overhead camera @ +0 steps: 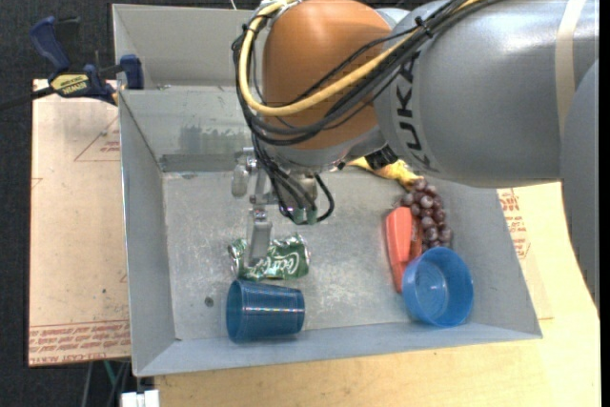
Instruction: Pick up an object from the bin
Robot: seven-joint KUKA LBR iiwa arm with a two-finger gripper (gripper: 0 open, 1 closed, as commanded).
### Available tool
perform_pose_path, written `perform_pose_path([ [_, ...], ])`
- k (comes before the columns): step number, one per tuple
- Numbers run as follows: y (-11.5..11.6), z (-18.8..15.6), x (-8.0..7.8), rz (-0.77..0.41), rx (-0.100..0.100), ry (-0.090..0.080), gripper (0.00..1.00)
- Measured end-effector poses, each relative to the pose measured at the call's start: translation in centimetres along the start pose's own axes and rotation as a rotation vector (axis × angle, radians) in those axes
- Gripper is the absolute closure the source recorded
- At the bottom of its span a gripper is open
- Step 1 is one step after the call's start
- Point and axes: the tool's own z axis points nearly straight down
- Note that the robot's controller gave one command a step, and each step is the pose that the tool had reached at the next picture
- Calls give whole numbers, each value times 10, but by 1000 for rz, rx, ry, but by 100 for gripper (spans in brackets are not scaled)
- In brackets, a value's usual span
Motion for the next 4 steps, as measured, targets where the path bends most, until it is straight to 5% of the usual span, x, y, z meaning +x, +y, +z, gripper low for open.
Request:
perform_pose_path([
  [1, 0, 0, 0, 0, 0, 0, 0],
  [2, 18, -14, 38, -161, -1, 0, 0],
  [3, 1, -14, 32, -159, -5, -1, 0],
  [4, 26, -35, 22, -293, -5, -4, 0],
])
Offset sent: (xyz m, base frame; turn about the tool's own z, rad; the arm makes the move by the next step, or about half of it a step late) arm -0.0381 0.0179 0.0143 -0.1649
